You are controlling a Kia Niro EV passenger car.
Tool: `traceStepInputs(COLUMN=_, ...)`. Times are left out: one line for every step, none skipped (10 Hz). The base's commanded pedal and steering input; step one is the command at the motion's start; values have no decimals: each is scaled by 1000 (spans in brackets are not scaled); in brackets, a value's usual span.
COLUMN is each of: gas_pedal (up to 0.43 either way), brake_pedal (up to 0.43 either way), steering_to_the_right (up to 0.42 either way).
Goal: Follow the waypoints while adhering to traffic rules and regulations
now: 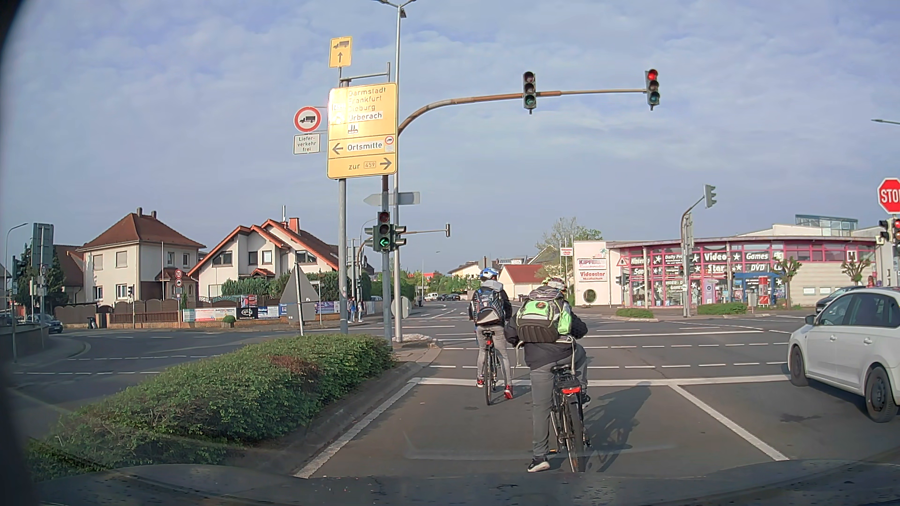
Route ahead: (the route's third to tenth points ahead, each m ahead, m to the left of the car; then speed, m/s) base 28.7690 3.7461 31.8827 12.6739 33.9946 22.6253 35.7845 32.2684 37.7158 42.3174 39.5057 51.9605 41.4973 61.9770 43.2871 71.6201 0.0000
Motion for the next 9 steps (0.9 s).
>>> traceStepInputs(gas_pedal=0, brake_pedal=311, steering_to_the_right=64)
traceStepInputs(gas_pedal=0, brake_pedal=299, steering_to_the_right=64)
traceStepInputs(gas_pedal=0, brake_pedal=280, steering_to_the_right=64)
traceStepInputs(gas_pedal=0, brake_pedal=250, steering_to_the_right=64)
traceStepInputs(gas_pedal=0, brake_pedal=213, steering_to_the_right=64)
traceStepInputs(gas_pedal=0, brake_pedal=171, steering_to_the_right=64)
traceStepInputs(gas_pedal=0, brake_pedal=140, steering_to_the_right=64)
traceStepInputs(gas_pedal=0, brake_pedal=122, steering_to_the_right=64)
traceStepInputs(gas_pedal=0, brake_pedal=122, steering_to_the_right=64)
